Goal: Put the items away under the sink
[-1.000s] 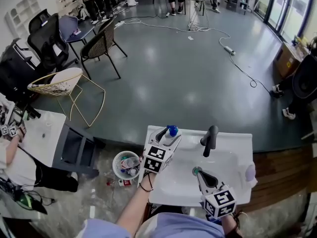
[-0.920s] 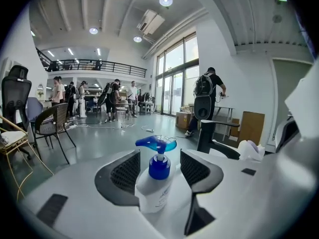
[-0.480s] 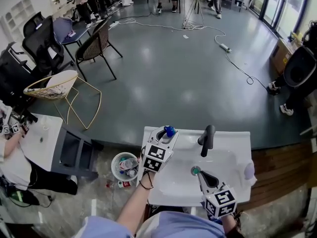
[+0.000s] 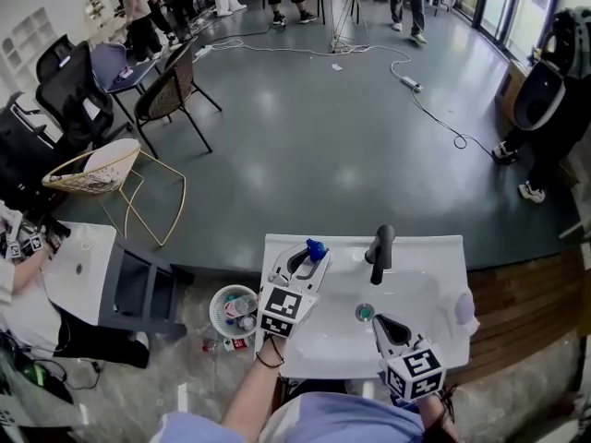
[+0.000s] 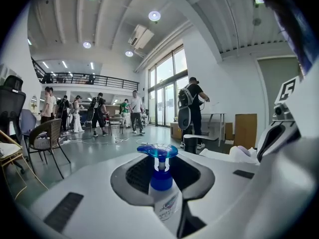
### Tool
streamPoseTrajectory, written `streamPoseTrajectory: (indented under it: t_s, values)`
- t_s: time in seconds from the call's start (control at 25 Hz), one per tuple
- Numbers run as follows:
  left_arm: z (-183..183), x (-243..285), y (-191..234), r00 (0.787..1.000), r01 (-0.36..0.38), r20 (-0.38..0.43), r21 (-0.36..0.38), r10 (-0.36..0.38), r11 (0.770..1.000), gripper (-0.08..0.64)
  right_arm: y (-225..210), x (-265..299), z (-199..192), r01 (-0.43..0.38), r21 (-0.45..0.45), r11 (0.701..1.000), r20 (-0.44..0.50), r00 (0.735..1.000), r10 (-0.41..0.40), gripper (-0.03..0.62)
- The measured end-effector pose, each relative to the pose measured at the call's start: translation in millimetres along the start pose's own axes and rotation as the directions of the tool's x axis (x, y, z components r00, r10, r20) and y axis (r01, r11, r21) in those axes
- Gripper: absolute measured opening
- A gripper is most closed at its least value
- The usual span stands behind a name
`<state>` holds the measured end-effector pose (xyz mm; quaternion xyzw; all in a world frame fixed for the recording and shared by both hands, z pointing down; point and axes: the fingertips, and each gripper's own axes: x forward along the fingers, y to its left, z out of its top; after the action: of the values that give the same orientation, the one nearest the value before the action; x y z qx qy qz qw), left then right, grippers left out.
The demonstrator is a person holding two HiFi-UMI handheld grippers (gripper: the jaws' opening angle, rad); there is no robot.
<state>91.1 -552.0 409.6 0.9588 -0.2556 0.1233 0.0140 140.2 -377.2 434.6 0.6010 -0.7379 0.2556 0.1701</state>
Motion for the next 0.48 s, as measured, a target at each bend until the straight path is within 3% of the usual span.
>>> streamPoseTrajectory:
  t_s: [0.48]
  values:
    - [36, -49, -45, 0.999, -0.020, 0.037, 0.025, 0.019, 0.999, 0.098, 0, -34, -9, -0.011, 0.002, 1.000, 0.033, 0.999, 0.011, 0.016]
